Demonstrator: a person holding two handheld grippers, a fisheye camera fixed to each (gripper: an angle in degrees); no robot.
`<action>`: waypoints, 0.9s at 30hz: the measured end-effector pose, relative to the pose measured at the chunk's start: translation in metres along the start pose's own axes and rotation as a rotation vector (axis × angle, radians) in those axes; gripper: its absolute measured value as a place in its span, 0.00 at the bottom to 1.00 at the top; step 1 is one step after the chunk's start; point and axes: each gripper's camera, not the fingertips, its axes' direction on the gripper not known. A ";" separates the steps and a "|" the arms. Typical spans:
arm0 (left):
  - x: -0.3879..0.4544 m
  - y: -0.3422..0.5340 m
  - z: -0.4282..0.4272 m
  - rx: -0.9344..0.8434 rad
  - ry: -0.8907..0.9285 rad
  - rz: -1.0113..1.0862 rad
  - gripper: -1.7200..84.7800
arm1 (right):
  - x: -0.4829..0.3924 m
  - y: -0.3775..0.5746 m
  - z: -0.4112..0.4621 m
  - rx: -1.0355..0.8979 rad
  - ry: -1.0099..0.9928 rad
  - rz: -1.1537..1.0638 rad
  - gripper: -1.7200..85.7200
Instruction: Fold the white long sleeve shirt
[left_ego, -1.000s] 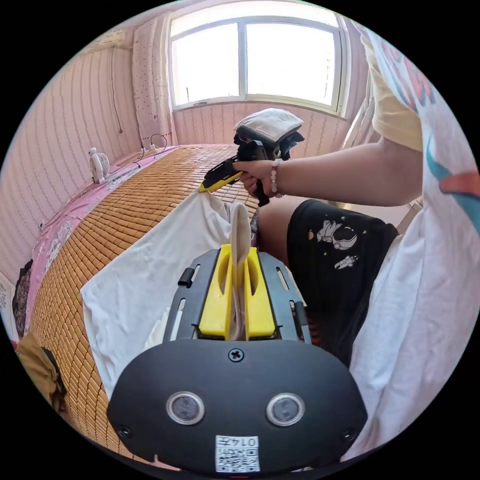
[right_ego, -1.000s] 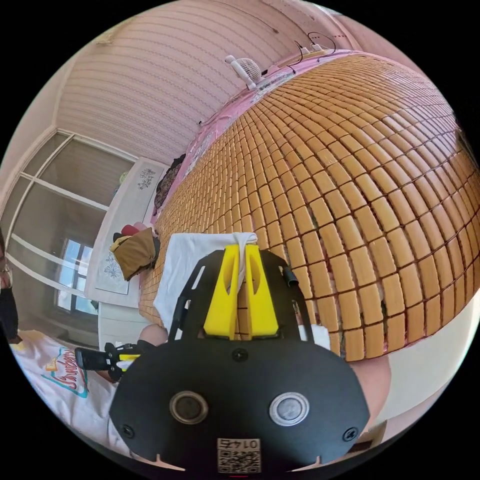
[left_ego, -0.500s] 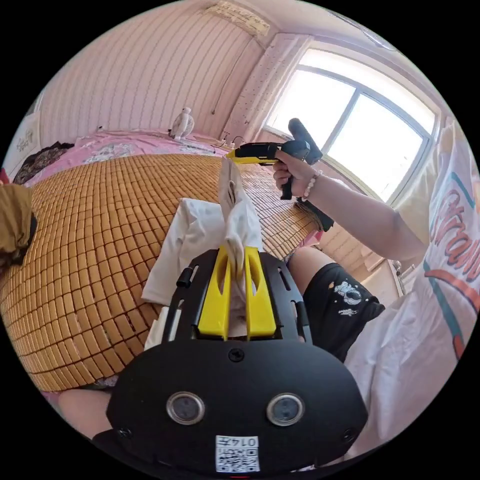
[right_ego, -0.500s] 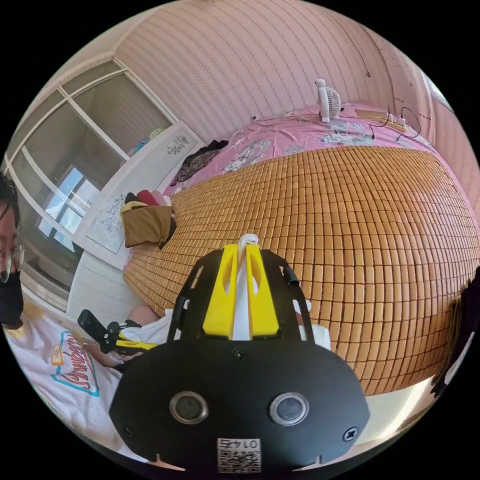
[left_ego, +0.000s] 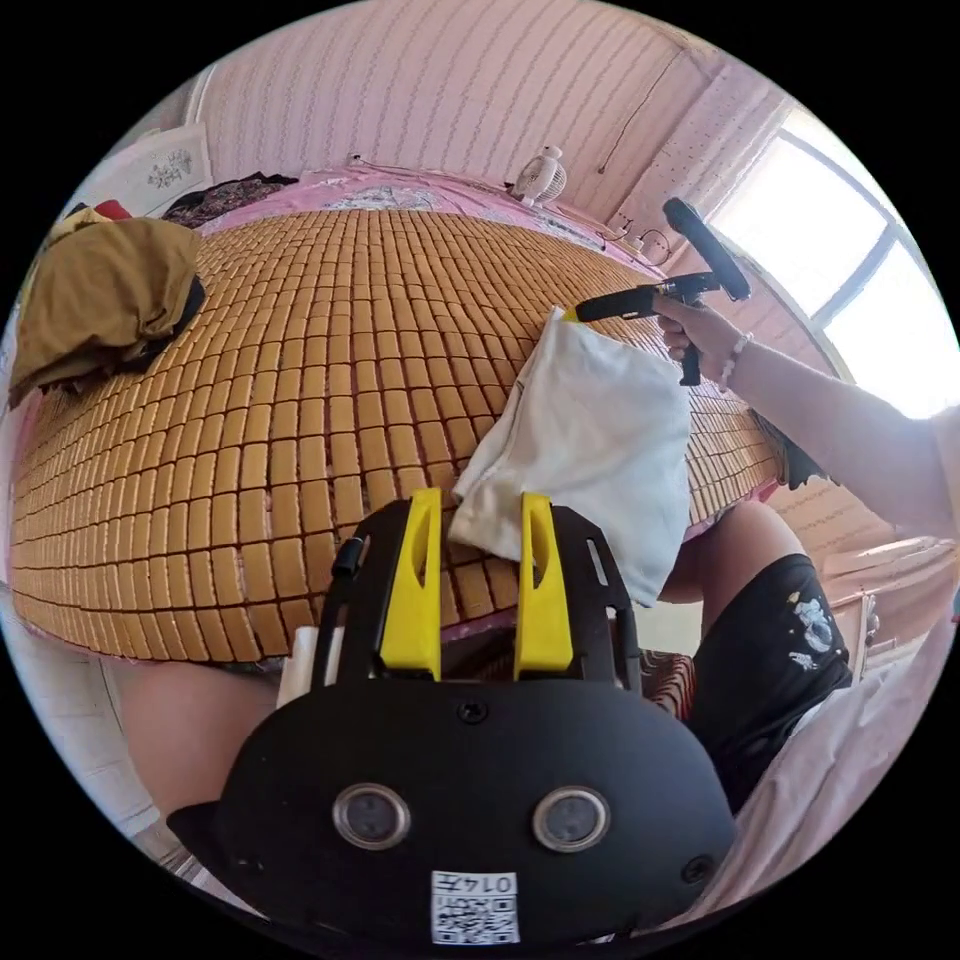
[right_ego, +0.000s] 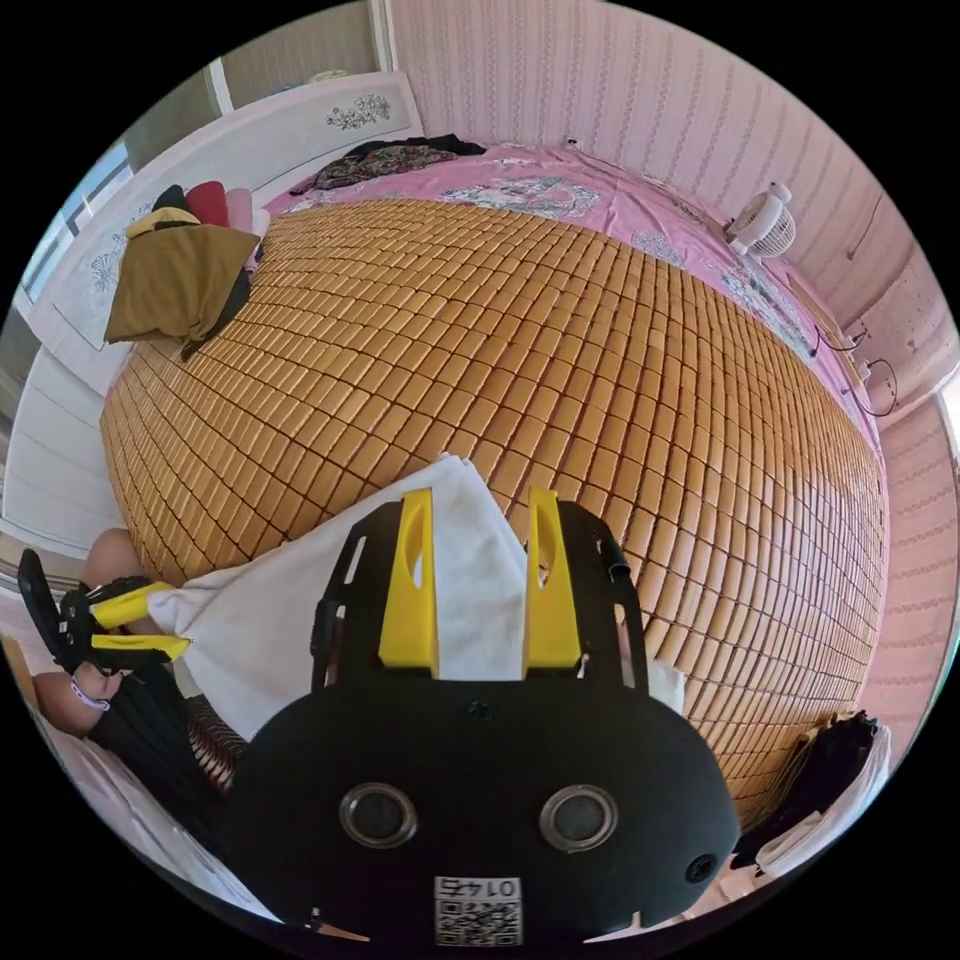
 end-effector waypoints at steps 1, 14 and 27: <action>0.004 -0.001 0.000 0.016 -0.081 0.013 0.15 | -0.003 -0.004 0.007 -0.026 -0.009 -0.008 0.18; 0.027 -0.008 0.019 0.004 -0.011 0.169 0.07 | -0.034 0.021 0.013 -0.056 -0.128 -0.082 0.07; 0.078 -0.020 -0.092 0.138 0.261 0.410 0.04 | 0.000 0.229 -0.161 0.431 -0.296 0.165 0.05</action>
